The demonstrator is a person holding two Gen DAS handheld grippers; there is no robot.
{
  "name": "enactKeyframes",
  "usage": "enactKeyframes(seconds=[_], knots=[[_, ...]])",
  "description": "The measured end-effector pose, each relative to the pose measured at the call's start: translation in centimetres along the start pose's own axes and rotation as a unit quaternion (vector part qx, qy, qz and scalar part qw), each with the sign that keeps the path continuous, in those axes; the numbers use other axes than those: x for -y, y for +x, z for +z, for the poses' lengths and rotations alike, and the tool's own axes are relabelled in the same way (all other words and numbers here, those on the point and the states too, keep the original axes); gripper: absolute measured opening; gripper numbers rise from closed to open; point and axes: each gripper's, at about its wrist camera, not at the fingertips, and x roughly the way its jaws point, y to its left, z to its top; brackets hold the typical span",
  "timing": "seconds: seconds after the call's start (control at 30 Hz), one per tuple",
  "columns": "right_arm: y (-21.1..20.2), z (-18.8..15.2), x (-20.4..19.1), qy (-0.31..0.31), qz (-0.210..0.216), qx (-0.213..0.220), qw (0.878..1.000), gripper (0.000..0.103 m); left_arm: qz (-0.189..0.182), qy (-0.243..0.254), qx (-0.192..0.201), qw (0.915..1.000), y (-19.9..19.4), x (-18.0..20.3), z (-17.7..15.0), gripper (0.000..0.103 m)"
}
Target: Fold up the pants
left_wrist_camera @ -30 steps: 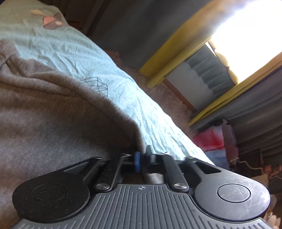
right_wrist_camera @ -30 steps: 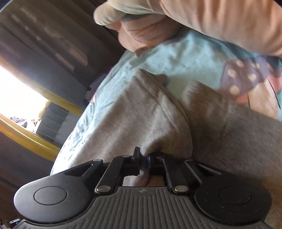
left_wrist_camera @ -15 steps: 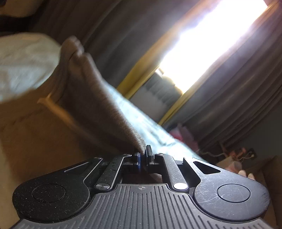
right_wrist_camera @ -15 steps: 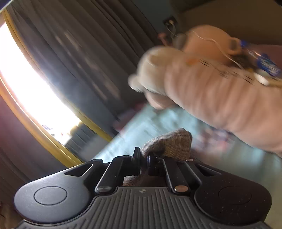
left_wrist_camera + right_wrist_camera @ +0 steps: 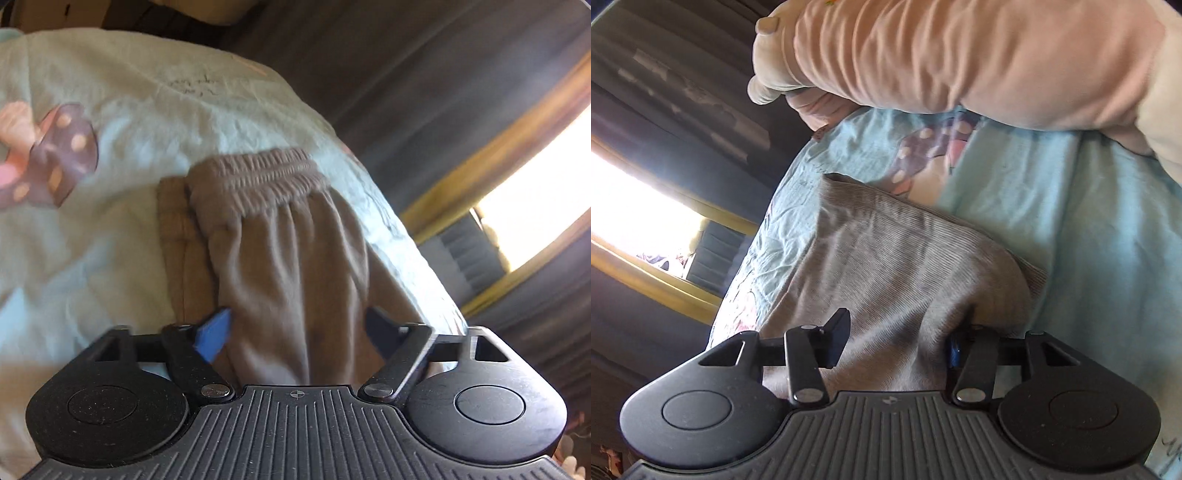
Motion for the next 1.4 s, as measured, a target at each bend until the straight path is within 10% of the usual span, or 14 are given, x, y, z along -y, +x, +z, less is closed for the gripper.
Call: enactKeyframes(seconds=[0.03,0.1,0.13,0.2,0.33,0.4,0.57,0.73,0.83,0.93,1.2,1.27,1.3,1.4], knots=[[0.4,0.1,-0.3,-0.007,-0.009,0.000,1.000,0.042,0.021,-0.004,-0.022,0.9995,1.3,0.3,0.5,0.086],[1.1,0.1,-1.2,-0.030,-0.040,-0.005,0.999,0.008,0.034,-0.030,-0.060,0.9971,4.0,1.0,1.1,0.031],[1.2,0.2,-1.8,-0.043,-0.057,-0.007,0.997,0.007,0.036,-0.040,-0.073,0.9959,4.5,0.9,0.8,0.013],[-0.1,0.5,-3.7,-0.084,-0.050,0.019,0.995,0.007,0.010,-0.048,-0.050,0.9975,3.1,0.9,1.4,0.011],[-5.9,0.8,-5.1,-0.128,0.087,0.122,0.980,0.007,-0.024,0.014,0.019,0.9994,-0.9,2.0,0.7,0.011],[-6.1,0.5,-4.5,-0.155,0.051,0.139,0.977,0.008,0.005,0.039,0.027,0.9989,-1.2,1.6,0.0,0.012],[-0.4,-0.2,0.3,-0.128,-0.102,0.014,0.986,0.018,0.100,0.036,-0.016,0.9942,0.7,-0.5,-1.5,0.033],[-3.7,-0.2,0.3,-0.086,-0.115,0.083,0.986,0.044,0.154,0.128,0.059,0.9779,-3.5,2.6,-3.2,0.068],[-5.2,0.5,-1.6,-0.127,-0.180,0.145,0.965,0.054,0.143,0.217,0.085,0.9620,-4.8,6.0,-5.1,0.079],[-4.5,1.7,-3.4,-0.169,-0.127,0.148,0.966,0.084,0.098,0.269,0.063,0.9562,-4.1,8.6,-7.4,0.087],[6.6,5.0,-9.5,-0.305,-0.168,0.080,0.934,0.085,0.059,0.292,-0.044,0.9536,0.8,12.1,-12.9,0.086],[8.6,5.7,-9.7,-0.316,-0.171,0.054,0.932,0.060,0.064,0.307,-0.046,0.9484,1.3,12.6,-13.8,0.085],[9.3,5.7,-9.8,-0.317,-0.156,0.033,0.935,0.013,0.064,0.317,-0.045,0.9452,1.4,12.8,-14.1,0.083],[9.6,5.9,-10.5,-0.346,-0.147,0.053,0.925,0.004,0.078,0.350,-0.035,0.9327,1.8,13.6,-14.7,0.068]])
